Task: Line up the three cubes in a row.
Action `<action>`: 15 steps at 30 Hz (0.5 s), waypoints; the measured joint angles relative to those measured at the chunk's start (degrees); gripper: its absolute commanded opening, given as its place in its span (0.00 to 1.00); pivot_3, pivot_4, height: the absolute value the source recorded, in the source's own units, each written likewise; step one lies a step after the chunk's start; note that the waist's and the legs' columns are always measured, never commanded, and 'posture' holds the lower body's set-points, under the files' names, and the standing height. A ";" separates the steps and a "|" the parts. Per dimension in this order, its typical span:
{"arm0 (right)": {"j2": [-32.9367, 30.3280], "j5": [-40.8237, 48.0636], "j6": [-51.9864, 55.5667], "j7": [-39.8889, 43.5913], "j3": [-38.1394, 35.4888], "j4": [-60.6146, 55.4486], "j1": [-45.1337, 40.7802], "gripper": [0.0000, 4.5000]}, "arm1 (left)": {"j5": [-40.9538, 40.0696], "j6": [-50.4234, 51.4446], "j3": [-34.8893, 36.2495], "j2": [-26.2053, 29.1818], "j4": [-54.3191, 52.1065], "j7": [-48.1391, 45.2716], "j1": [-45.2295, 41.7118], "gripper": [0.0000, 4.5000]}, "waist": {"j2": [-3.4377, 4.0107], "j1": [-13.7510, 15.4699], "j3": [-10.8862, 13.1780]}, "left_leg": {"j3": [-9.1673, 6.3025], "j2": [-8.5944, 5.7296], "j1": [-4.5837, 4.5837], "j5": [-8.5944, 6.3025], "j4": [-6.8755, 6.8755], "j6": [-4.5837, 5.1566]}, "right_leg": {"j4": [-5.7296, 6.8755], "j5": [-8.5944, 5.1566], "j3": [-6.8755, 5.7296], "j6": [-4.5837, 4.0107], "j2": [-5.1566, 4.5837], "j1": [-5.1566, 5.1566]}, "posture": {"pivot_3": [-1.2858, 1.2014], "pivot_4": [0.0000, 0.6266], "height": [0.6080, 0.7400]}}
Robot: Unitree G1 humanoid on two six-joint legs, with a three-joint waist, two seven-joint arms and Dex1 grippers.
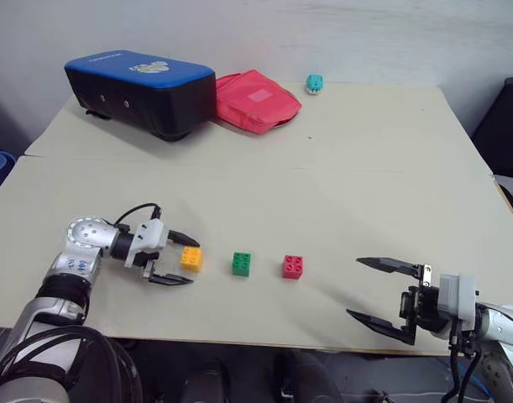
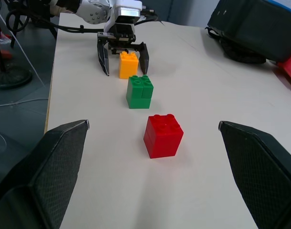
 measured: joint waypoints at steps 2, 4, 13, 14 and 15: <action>-0.14 0.43 0.08 0.57 -0.04 0.84 -0.99 1.00 | -0.47 0.18 1.69 2.48 -1.82 0.00 2.69 0.99 | 0.00 -0.35 0.00 | -0.01 0.03 0.01 0.00 -0.03 0.00 | 0.02 -0.02 0.00 -0.03 0.00 -0.01 | 0.52 0.24 1.00; -0.76 0.84 0.22 1.58 -0.16 2.36 -2.44 1.00 | -1.48 1.54 4.12 5.61 -4.59 0.02 6.57 0.99 | 0.01 -0.54 0.01 | -0.04 0.03 0.00 0.00 -0.05 0.00 | 0.02 -0.03 -0.02 -0.06 -0.02 -0.02 | 0.52 0.24 1.00; -8.67 1.27 1.53 7.34 -2.43 8.75 -8.77 1.00 | -8.74 18.67 22.59 15.99 -22.42 6.59 18.38 0.99 | 0.01 0.67 0.10 | -0.23 -0.03 -0.13 -0.04 -0.05 0.08 | -0.13 -0.03 -0.16 -0.06 -0.19 -0.01 | 0.52 0.24 1.00; -9.50 1.33 2.63 7.90 -2.28 8.66 -9.25 1.00 | -8.71 19.11 23.60 16.59 -23.05 6.47 19.63 0.99 | 0.05 0.61 0.12 | -0.22 -0.04 -0.13 -0.05 -0.05 0.08 | -0.13 -0.03 -0.15 -0.06 -0.19 0.00 | 0.52 0.24 1.00; -9.97 1.35 3.54 8.20 -2.12 8.66 -9.71 1.00 | -8.67 19.30 24.07 16.59 -23.41 6.36 20.39 0.99 | 0.06 0.61 0.13 | -0.22 -0.03 -0.13 -0.05 -0.05 0.08 | -0.13 -0.03 -0.16 -0.06 -0.19 -0.01 | 0.52 0.24 1.00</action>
